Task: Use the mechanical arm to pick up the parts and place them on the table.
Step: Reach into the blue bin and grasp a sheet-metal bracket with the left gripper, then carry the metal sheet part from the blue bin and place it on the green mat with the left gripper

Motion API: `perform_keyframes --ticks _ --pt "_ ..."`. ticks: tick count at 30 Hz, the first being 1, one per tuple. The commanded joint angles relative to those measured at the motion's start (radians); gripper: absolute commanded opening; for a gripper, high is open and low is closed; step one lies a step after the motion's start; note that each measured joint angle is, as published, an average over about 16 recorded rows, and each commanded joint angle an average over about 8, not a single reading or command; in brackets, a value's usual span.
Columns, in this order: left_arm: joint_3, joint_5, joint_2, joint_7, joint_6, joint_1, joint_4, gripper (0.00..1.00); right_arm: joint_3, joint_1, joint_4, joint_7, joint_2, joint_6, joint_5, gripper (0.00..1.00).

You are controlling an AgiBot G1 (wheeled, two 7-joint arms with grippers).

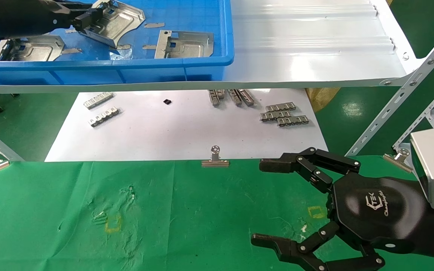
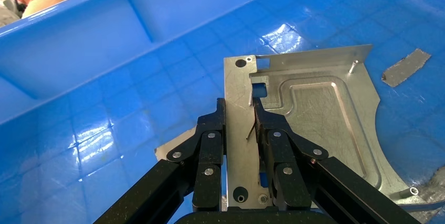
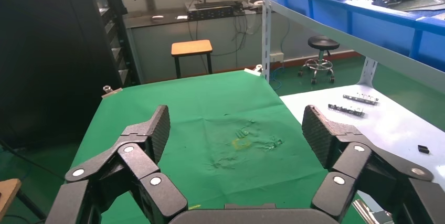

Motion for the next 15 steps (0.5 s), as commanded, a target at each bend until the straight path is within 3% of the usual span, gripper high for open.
perform_keyframes --ticks 1,8,15 --pt "-0.001 -0.002 0.0 0.002 -0.002 0.0 0.0 0.0 0.0 0.0 0.0 0.0 0.0 0.0 0.0 1.0" --pt "-0.027 -0.041 -0.028 0.041 0.124 -0.03 -0.035 0.0 0.0 0.0 0.0 0.0 0.0 0.0 0.0 1.0" --pt "-0.056 -0.093 -0.093 0.119 0.42 -0.049 -0.079 0.0 0.0 0.0 0.0 0.0 0.0 0.0 0.0 1.0"
